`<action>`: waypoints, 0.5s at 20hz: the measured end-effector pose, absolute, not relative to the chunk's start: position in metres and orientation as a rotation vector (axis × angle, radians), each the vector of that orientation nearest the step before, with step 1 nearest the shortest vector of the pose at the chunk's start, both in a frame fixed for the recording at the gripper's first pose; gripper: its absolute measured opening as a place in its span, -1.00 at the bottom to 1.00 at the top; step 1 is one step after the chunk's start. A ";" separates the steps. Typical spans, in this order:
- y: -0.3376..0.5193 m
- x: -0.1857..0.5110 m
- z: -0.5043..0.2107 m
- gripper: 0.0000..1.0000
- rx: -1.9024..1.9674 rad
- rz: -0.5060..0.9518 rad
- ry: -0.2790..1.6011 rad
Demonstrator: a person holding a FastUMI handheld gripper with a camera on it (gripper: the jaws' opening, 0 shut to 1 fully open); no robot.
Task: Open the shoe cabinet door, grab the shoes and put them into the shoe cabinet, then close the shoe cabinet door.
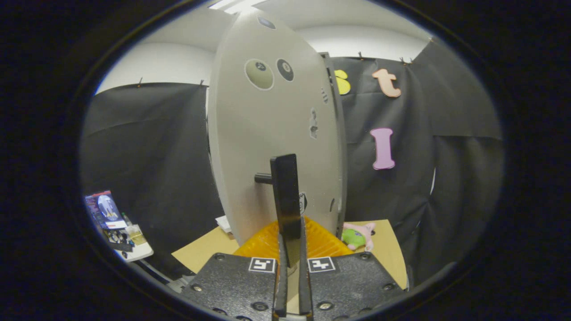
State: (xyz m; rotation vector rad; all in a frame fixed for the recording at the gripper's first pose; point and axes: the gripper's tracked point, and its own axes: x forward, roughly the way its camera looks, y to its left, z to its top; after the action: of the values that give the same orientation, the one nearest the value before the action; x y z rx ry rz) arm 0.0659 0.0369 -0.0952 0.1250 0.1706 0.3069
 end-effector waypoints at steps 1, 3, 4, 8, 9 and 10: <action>0.028 0.065 -0.095 -0.80 0.124 0.282 0.164; 0.011 0.069 -0.095 -0.89 0.115 0.223 0.162; 0.002 0.072 -0.095 -0.90 0.120 0.199 0.160; -0.021 0.076 -0.097 -0.93 0.156 0.157 0.160; -0.016 0.076 -0.097 -0.93 0.169 0.163 0.162; -0.011 0.075 -0.097 -0.92 0.167 0.168 0.165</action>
State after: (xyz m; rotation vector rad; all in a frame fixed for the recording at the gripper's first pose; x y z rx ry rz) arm 0.0755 -0.0114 -0.0970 0.1668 0.1650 0.1680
